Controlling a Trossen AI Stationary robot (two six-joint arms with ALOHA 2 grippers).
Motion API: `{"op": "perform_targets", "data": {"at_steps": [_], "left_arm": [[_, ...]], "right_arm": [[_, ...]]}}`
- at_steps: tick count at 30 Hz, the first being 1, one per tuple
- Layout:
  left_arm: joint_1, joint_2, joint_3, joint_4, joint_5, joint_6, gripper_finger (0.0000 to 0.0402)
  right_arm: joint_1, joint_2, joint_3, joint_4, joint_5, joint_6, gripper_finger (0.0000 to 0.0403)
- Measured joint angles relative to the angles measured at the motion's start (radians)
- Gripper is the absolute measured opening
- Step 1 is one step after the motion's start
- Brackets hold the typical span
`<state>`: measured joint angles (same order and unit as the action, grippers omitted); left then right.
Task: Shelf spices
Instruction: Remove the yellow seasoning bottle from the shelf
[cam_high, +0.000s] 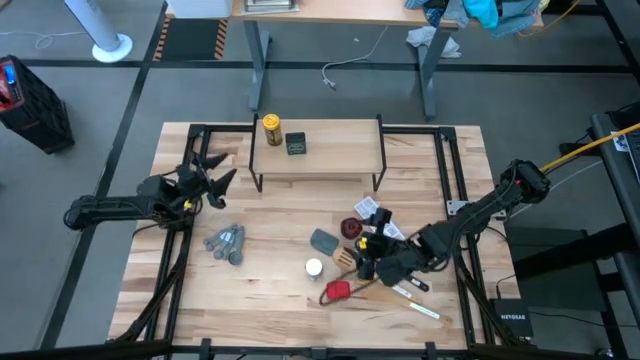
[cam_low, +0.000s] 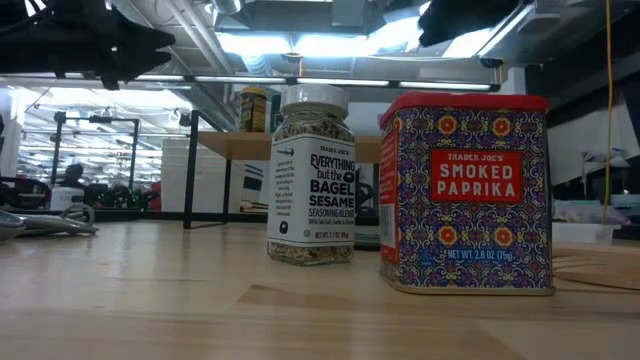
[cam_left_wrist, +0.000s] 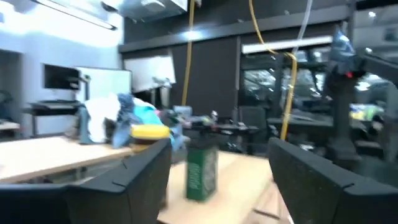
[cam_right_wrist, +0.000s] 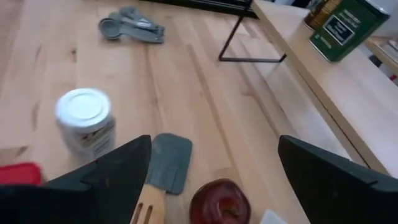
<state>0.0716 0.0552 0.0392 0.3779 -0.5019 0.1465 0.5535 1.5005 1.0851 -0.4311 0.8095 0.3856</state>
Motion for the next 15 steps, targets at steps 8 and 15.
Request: {"op": "perform_targets", "data": {"at_steps": [8, 15], "left_arm": [[0.178, 0.128, 0.168, -0.146, 0.153, 0.019, 0.0260], [0.349, 0.393, 0.353, -0.247, 0.371, 0.009, 0.0260]], "right_arm": [[-0.053, 0.000, 0.000, 0.067, -0.009, -0.060, 0.0356], [-0.050, 0.000, 0.000, 0.087, -0.009, -0.103, 0.0356]]}}
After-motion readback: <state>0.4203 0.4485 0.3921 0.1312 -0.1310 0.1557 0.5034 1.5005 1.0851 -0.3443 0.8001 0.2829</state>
